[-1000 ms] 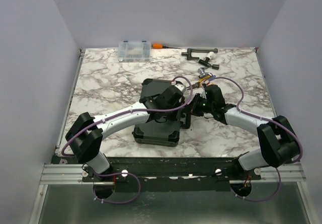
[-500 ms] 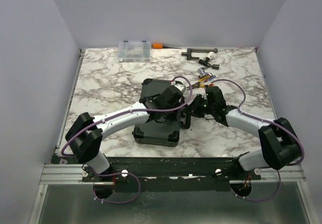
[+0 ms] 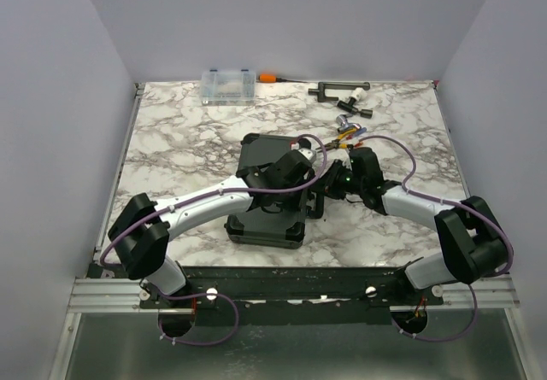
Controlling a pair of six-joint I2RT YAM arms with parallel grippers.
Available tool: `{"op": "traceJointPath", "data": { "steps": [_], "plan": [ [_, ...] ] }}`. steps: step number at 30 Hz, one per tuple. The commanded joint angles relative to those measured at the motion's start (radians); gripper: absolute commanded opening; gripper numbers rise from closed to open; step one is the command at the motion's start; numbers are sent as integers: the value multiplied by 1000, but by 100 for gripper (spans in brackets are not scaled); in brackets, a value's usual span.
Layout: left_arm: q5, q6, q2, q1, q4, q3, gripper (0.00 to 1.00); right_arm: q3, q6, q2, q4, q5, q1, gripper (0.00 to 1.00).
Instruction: Pack up texas hold em set
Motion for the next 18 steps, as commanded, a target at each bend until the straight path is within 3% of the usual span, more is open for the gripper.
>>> {"op": "traceJointPath", "data": {
  "steps": [1,9,13,18],
  "plan": [
    [100,-40,-30,-38,-90,17,5,-51,8,54,-29,-15,12,20],
    [81,-63,-136,-44,-122,47,49,-59,34,20,-43,-13,12,31],
    [67,-68,-186,-44,-136,54,59,-45,39,-7,-60,-15,12,40],
    [54,-71,-230,-44,-147,52,63,-19,40,-40,-96,-8,12,48]
  ]
}}
